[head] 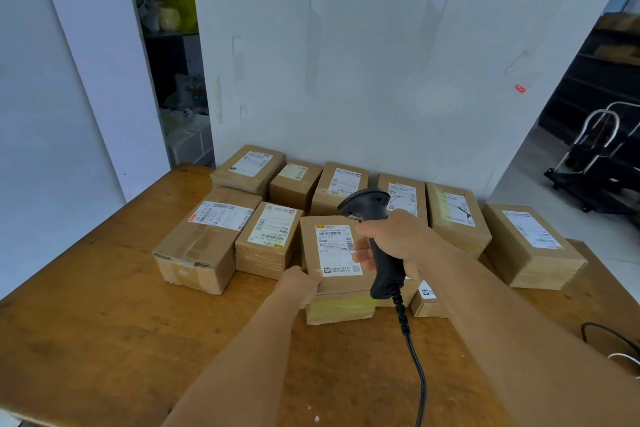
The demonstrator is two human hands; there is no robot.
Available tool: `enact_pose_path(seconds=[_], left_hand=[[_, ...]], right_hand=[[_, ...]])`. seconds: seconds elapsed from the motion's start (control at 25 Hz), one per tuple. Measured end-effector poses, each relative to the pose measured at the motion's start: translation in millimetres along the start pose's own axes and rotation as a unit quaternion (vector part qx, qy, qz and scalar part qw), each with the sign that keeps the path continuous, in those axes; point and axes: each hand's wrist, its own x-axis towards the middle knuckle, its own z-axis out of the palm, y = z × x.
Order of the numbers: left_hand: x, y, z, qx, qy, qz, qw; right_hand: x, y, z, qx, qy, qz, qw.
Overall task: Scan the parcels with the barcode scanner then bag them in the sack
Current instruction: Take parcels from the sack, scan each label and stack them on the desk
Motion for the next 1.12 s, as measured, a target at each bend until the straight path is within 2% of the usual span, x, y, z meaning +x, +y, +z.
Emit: enact_pose_path(seconds=[0.12, 0.32, 0.56, 0.72, 0.84, 1.12], left_hand=[[0.6, -4.7, 1.8, -0.029, -0.021, 0.005, 0.999], [-5.6, -11.5, 5.3, -0.149, -0.057, -0.028, 0.987], [-4.3, -25.2, 22.3, -0.218, -0.041, -0.03, 0.975], [-34.9, -44.2, 34.0, -0.286, -0.028, -0.036, 0.957], [-75.0, -64.7, 46.3, -0.346, -0.016, -0.042, 0.937], [-200.0, -133.7, 75.9, -0.441, 0.079, -0.033, 0.893]], right_hand=[[17.4, 25.9, 2.3, -0.074, 0.064, -0.011, 0.995], [46.6, 84.2, 25.3, -0.061, 0.109, 0.011, 0.992], [39.3, 100.4, 26.8, -0.053, 0.131, -0.016, 0.99], [7.9, 122.6, 23.6, -0.024, 0.106, -0.005, 0.994], [-23.0, 142.4, 19.3, -0.029, 0.08, -0.032, 0.996], [-129.1, 174.5, 16.4, -0.037, -0.01, -0.102, 0.994]])
